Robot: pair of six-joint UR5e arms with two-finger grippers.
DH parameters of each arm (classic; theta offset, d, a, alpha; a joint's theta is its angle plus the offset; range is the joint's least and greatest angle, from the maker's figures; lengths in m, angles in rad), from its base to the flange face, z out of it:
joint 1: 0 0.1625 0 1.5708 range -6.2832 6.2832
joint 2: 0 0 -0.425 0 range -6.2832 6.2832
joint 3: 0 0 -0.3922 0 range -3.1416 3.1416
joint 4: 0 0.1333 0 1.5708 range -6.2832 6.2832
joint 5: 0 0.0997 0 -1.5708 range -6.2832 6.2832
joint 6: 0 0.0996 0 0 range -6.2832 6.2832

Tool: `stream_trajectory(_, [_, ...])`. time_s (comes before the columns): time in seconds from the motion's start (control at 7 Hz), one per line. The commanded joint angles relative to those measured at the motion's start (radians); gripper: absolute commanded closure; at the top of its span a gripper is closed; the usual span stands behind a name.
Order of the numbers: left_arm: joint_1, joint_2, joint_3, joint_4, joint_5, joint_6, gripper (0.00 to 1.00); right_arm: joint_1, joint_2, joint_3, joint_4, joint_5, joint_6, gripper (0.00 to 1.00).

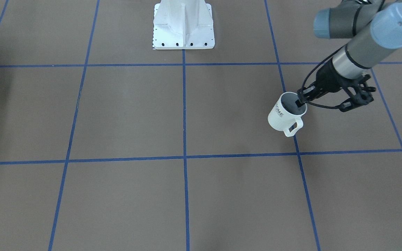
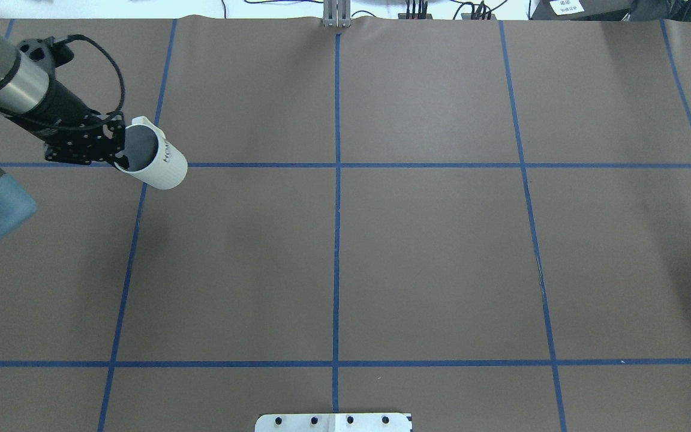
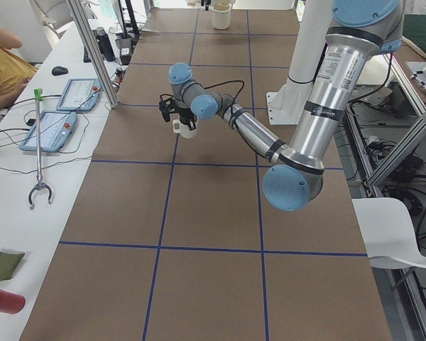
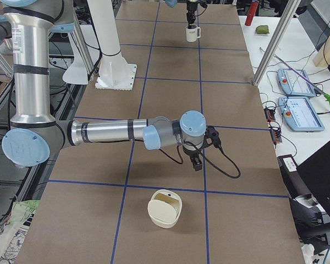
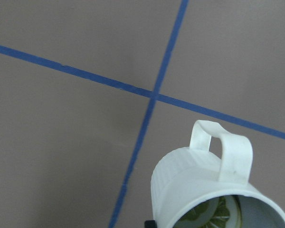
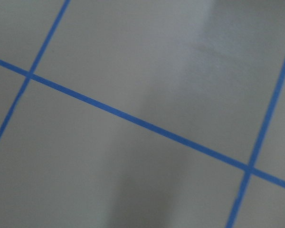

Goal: Left arm hands cup to right arm to dump lemon

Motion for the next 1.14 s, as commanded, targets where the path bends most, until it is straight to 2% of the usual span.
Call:
stream_trajectory(0.0, [0.101, -0.212, 0.05, 0.085, 0.042, -0.182, 1.0, -0.178, 0.037, -0.052, 0.403, -0.05, 0.299, 0.01])
stream_trajectory(0.14, [0.136, -0.378, 0.147, 0.206, 0.045, -0.188, 1.0, -0.258, 0.06, -0.067, 0.514, -0.087, 0.384, 0.02])
stream_trajectory(0.43, [0.187, -0.571, 0.29, 0.247, 0.077, -0.335, 1.0, -0.419, 0.185, -0.06, 0.57, -0.208, 0.614, 0.05])
stream_trajectory(0.57, [0.204, -0.651, 0.383, 0.247, 0.087, -0.346, 1.0, -0.537, 0.244, -0.054, 0.622, -0.371, 0.734, 0.05])
stream_trajectory(0.71, [0.204, -0.682, 0.417, 0.246, 0.09, -0.342, 1.0, -0.647, 0.273, -0.049, 0.694, -0.578, 0.796, 0.05])
stream_trajectory(0.86, [0.201, -0.684, 0.41, 0.246, 0.09, -0.334, 1.0, -0.721, 0.281, -0.032, 0.739, -0.718, 0.796, 0.08])
stream_trajectory(1.0, [0.199, -0.685, 0.405, 0.244, 0.123, -0.336, 1.0, -0.778, 0.301, -0.015, 0.741, -0.812, 0.796, 0.09])
